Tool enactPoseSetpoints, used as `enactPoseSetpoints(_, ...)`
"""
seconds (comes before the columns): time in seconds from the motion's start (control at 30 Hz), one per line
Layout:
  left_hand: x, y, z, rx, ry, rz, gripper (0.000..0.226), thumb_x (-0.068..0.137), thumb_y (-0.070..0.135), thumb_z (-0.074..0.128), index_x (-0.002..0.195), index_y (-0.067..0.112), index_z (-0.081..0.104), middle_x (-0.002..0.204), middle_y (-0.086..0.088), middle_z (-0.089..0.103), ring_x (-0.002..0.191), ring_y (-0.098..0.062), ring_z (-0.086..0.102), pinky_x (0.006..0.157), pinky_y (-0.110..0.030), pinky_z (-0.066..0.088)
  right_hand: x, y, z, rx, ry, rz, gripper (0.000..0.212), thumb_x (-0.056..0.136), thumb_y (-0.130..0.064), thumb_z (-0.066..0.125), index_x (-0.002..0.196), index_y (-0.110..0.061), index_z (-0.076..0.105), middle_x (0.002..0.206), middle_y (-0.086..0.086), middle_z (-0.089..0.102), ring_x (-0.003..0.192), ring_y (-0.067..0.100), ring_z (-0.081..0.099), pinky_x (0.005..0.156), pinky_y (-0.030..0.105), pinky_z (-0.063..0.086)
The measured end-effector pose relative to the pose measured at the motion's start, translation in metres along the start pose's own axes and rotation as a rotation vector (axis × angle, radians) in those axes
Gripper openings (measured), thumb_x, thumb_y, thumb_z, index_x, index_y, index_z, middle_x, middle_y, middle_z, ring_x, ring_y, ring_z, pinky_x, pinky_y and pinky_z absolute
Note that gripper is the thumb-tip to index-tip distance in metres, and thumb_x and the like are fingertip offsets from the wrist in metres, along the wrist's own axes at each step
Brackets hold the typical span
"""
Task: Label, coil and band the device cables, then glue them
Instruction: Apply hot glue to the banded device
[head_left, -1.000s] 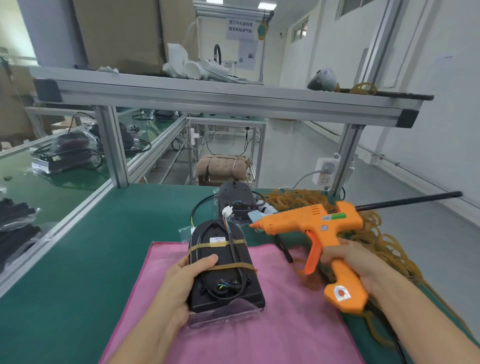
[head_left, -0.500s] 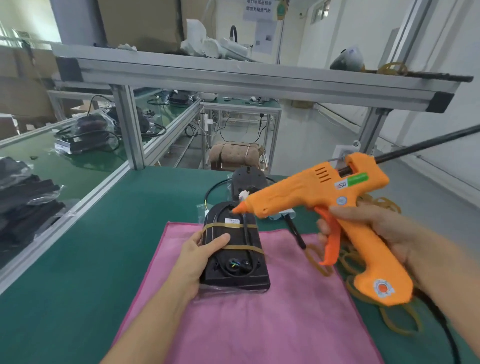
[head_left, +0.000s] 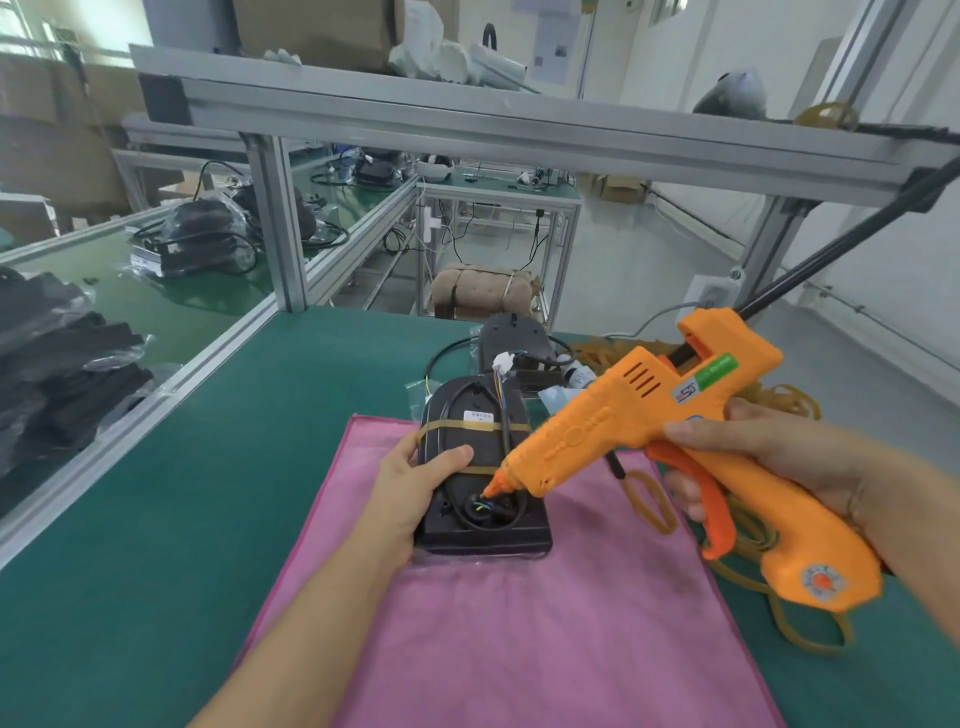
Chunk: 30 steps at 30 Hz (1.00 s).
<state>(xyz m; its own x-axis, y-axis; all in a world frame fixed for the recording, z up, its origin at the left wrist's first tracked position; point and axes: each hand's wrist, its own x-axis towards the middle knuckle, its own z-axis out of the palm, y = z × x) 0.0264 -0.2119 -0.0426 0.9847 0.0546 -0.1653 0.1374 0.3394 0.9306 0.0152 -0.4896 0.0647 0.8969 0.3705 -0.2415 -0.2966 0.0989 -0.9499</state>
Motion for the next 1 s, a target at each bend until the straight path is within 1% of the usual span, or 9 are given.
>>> enactPoseSetpoints(0.2,-0.001,0.0,0.001,-0.014,-0.002,0.011,0.034,0.08,0.005,0.073,0.113,0.01,0.065,0.1,-0.017,0.074,0.082,-0.032,0.071,0.08,-0.048,0.058,0.003,-0.001,-0.002,-0.045,0.0,0.008,0.026,0.085,-0.02,0.066,0.107,-0.005,0.067,0.086,0.019,0.064,0.081,0.033,0.065,0.081,0.046,0.056)
enactPoseSetpoints(0.33,-0.001,0.0,0.001,-0.011,-0.006,0.012,0.034,0.08,0.005,0.073,0.113,0.011,0.065,0.101,-0.018,0.073,0.085,-0.035,0.07,0.085,-0.053,0.056,0.0,-0.005,-0.004,-0.064,-0.01,0.026,0.027,0.086,-0.02,0.065,0.109,-0.005,0.067,0.086,0.018,0.063,0.079,0.032,0.065,0.08,0.045,0.056)
enactPoseSetpoints(0.43,-0.001,0.0,0.001,-0.006,-0.002,0.008,0.036,0.08,0.006,0.074,0.114,0.012,0.065,0.102,-0.018,0.073,0.089,-0.037,0.069,0.088,-0.056,0.054,-0.004,-0.011,-0.013,-0.367,0.056,0.051,0.036,0.088,-0.023,0.066,0.119,-0.003,0.062,0.092,0.011,0.066,0.08,0.022,0.067,0.08,0.037,0.056)
enactPoseSetpoints(0.47,-0.001,0.0,0.001,-0.003,0.001,0.009,0.037,0.079,0.007,0.074,0.114,0.012,0.065,0.103,-0.018,0.073,0.092,-0.038,0.069,0.089,-0.056,0.053,-0.005,-0.012,-0.012,-0.412,0.059,0.057,0.039,0.089,-0.023,0.066,0.121,-0.002,0.06,0.093,0.009,0.066,0.079,0.02,0.067,0.079,0.036,0.056)
enactPoseSetpoints(0.53,-0.001,0.0,0.001,0.003,0.005,0.007,0.038,0.079,0.008,0.075,0.115,0.012,0.065,0.104,-0.018,0.072,0.093,-0.039,0.069,0.09,-0.056,0.053,-0.005,-0.011,-0.012,-0.333,0.048,0.052,0.039,0.088,-0.023,0.066,0.121,-0.002,0.06,0.09,0.011,0.066,0.078,0.022,0.067,0.08,0.038,0.055)
enactPoseSetpoints(0.67,-0.001,0.001,0.002,-0.006,0.001,-0.004,0.036,0.08,0.007,0.074,0.114,0.011,0.065,0.101,-0.019,0.073,0.083,-0.035,0.07,0.083,-0.053,0.057,-0.007,-0.011,-0.007,-0.288,0.024,0.058,0.036,0.084,-0.027,0.069,0.114,-0.008,0.063,0.086,0.012,0.067,0.078,0.025,0.067,0.08,0.042,0.055)
enactPoseSetpoints(0.77,0.0,0.001,0.002,-0.006,0.003,-0.007,0.034,0.08,0.006,0.073,0.113,0.011,0.066,0.097,-0.019,0.074,0.078,-0.033,0.071,0.073,-0.045,0.06,-0.011,-0.018,-0.008,-0.566,0.066,0.061,0.035,0.081,-0.036,0.074,0.108,-0.015,0.065,0.093,0.007,0.071,0.082,0.02,0.07,0.077,0.036,0.057)
enactPoseSetpoints(0.8,0.0,0.001,0.001,-0.005,0.004,-0.009,0.034,0.08,0.007,0.073,0.114,0.011,0.066,0.097,-0.019,0.074,0.078,-0.033,0.071,0.073,-0.044,0.06,-0.011,-0.019,-0.007,-0.571,0.052,0.065,0.035,0.081,-0.036,0.074,0.107,-0.015,0.065,0.094,0.007,0.071,0.083,0.02,0.07,0.077,0.036,0.057)
enactPoseSetpoints(1.0,0.0,0.001,0.001,-0.012,0.006,-0.026,0.037,0.079,0.007,0.074,0.115,0.011,0.065,0.097,-0.018,0.074,0.077,-0.032,0.072,0.071,-0.043,0.059,-0.01,-0.016,-0.002,-0.279,-0.023,0.055,0.032,0.084,-0.026,0.069,0.11,-0.008,0.065,0.085,0.015,0.066,0.075,0.027,0.066,0.075,0.041,0.056)
